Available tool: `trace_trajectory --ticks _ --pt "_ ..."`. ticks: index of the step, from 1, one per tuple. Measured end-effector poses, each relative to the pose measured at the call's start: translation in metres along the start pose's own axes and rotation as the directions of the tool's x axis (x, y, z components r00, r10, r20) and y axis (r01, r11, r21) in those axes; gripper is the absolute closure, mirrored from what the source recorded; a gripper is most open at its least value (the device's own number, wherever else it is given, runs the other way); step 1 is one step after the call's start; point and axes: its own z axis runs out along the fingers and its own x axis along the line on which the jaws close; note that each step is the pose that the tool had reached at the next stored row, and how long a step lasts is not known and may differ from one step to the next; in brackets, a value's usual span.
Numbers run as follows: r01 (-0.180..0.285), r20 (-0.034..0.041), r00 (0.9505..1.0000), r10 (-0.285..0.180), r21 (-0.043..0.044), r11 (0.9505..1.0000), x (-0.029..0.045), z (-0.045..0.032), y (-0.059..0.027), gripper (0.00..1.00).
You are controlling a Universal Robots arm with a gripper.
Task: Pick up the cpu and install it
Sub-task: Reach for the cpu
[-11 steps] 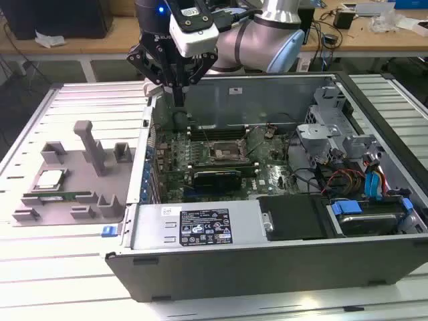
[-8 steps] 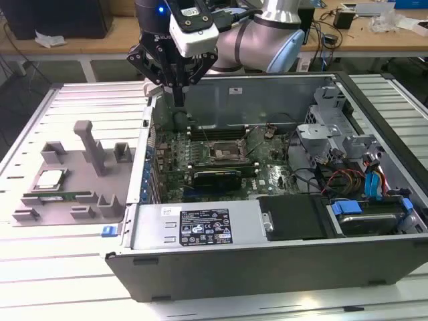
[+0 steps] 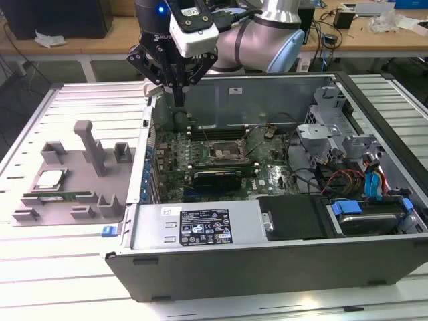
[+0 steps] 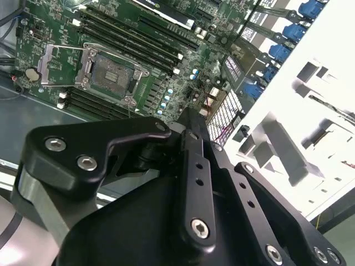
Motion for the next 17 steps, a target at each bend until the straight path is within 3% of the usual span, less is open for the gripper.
trace_trajectory --ticks 8,12,14,17 --pt "0.0 0.0 1.0 0.0 0.0001 1.0 0.0037 -0.0001 -0.0003 0.89" --pt "0.0 0.0 1.0 0.0 0.0 1.0 0.0111 -0.0003 -0.0008 0.89" --pt "0.0 0.0001 1.0 0.0 0.0 1.0 0.0208 -0.0006 -0.0015 0.89" --pt "0.0 0.0001 1.0 0.0 0.0 1.0 0.0274 -0.0007 -0.002 0.89"
